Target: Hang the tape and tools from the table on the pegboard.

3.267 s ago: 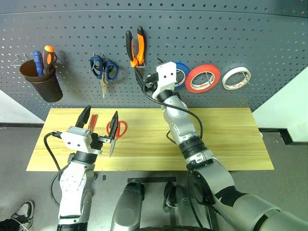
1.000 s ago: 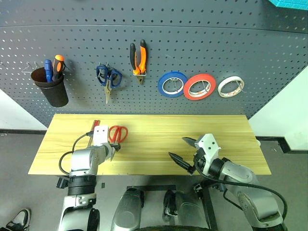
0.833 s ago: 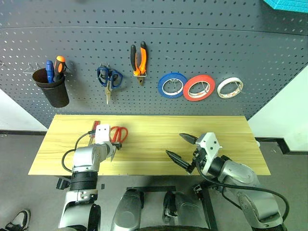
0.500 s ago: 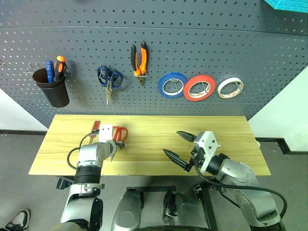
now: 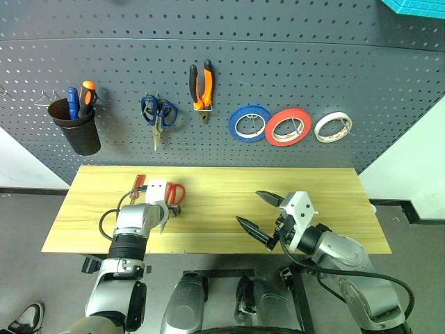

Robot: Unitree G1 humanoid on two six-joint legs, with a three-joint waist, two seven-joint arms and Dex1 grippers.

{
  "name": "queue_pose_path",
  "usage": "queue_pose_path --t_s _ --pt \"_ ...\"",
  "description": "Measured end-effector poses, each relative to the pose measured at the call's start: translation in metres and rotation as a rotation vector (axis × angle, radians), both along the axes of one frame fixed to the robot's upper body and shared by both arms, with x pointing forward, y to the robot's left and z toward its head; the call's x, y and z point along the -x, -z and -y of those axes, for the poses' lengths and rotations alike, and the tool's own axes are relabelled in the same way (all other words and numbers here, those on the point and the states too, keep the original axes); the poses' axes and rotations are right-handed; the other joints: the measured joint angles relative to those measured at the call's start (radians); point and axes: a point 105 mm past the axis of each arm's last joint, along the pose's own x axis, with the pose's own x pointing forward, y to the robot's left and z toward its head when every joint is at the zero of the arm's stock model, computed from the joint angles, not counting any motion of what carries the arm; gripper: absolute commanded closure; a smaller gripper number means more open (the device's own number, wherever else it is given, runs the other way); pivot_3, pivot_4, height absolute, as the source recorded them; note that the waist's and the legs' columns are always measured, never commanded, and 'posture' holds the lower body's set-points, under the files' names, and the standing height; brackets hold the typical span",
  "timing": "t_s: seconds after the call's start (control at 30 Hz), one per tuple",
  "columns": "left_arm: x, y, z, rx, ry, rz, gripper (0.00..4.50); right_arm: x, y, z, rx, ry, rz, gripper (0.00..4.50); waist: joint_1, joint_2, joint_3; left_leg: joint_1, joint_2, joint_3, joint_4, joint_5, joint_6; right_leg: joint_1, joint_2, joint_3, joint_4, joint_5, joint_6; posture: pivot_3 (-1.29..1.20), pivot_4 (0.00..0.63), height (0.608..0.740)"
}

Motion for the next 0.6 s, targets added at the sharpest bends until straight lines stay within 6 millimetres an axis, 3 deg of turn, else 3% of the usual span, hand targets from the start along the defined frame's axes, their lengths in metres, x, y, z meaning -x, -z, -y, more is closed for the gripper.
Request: queue_pose_path --t_s 0.6 --pt "-0.0072 0.0029 0.0030 -0.040 0.084 0.004 0.00 0.0015 0.0018 0.0022 0.006 0.022 -0.005 0.03 0.000 0.002 -0.001 0.001 0.000 0.000 0.000 0.000 0.000 0.001 -0.001 0.000 0.000 0.000 0.000 0.30 0.149 0.677"
